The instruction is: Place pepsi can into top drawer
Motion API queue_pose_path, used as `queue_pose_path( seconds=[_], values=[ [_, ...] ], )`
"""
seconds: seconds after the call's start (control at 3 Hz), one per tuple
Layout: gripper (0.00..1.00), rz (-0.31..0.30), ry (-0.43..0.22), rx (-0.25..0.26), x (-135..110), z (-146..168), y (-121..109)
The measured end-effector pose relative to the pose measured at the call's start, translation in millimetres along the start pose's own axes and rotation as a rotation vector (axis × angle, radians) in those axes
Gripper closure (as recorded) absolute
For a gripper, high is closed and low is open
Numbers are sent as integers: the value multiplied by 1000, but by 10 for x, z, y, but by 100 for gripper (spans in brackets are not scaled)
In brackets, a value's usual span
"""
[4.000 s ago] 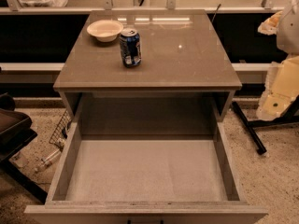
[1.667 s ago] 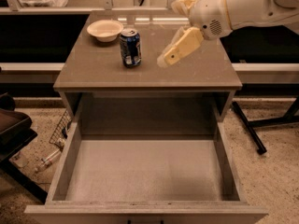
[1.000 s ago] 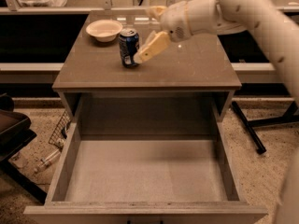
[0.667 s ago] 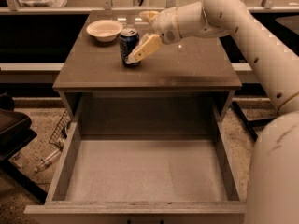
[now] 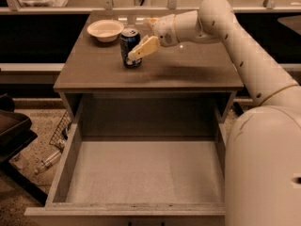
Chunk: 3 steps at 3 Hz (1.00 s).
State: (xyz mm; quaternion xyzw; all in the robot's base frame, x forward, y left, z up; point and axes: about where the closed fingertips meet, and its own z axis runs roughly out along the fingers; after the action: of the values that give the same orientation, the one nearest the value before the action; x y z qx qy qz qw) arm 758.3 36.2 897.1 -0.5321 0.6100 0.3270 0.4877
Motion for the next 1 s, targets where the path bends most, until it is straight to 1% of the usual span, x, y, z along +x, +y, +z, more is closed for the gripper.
queue_pose_path(
  seconds=[0.33,0.67,1.0],
  values=[
    [17,47,-29,1,83,78,-40],
    [41,61,-76,-31,19,232,31],
    [64,62,-76,-36,16,262,44]
  ],
)
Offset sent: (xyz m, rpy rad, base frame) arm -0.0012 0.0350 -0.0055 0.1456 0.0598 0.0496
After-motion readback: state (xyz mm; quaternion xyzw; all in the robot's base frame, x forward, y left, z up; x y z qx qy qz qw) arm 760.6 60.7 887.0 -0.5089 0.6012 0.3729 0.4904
